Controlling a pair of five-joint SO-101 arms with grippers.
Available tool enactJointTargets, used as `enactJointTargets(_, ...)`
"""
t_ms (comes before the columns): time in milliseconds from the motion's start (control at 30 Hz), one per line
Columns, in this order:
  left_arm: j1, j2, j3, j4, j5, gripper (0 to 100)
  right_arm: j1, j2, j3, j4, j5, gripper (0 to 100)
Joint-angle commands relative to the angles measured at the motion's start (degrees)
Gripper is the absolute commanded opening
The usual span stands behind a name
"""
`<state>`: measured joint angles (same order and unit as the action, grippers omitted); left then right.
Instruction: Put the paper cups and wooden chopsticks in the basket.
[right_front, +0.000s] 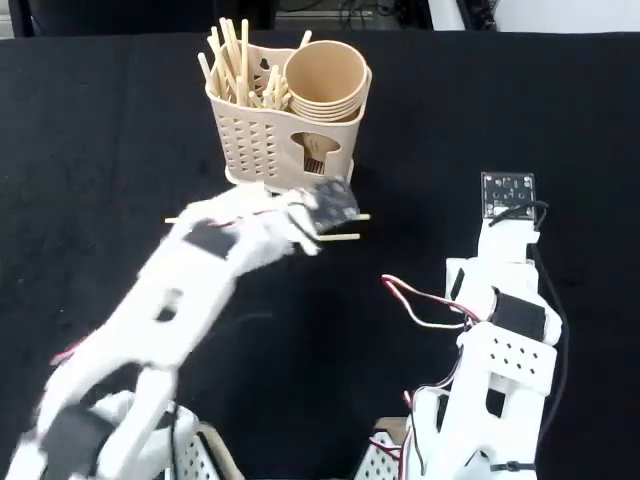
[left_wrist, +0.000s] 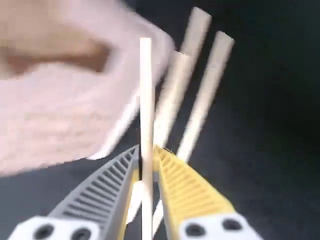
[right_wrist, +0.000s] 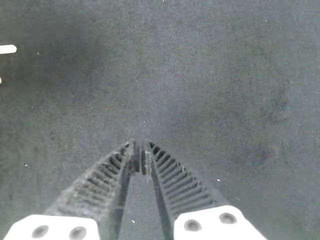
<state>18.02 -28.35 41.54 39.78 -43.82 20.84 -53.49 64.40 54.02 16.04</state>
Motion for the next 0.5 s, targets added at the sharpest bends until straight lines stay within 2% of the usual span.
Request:
enactJointTargets(0, -3.6, -17.3, 0.7, -0.1, 6.0, 3, 0.4, -0.5, -1.7, -1.2, 0.5, 2.5)
enactJointTargets(100, -4.5, -27.7, -0.6, -1.1, 8.4, 3, 0.4, -0.5, -1.7, -1.2, 0.5, 2.5)
enactJointTargets(167, -4.4, -33.3, -1.7, -4.9, 12.4, 3, 0.4, -0.5, -1.7, -1.2, 0.5, 2.5)
enactJointTargets(233, -4.5, -36.5, -1.3, -14.9, 19.8, 3, 0.4, -0.5, -1.7, -1.2, 0.5, 2.5)
enactJointTargets(367, -8.3, -36.6, 1.9, -40.2, 31.8, 3, 0.4, -0.5, -1.7, -1.2, 0.4, 2.5)
enactJointTargets(433, -8.7, -34.0, 1.2, -48.4, 34.9, 3, 0.4, -0.5, -1.7, -1.1, 0.4, 2.5)
enactJointTargets(467, -8.7, -32.3, -0.2, -49.8, 35.9, 3, 0.4, -0.5, -1.7, -1.1, 0.4, 2.5)
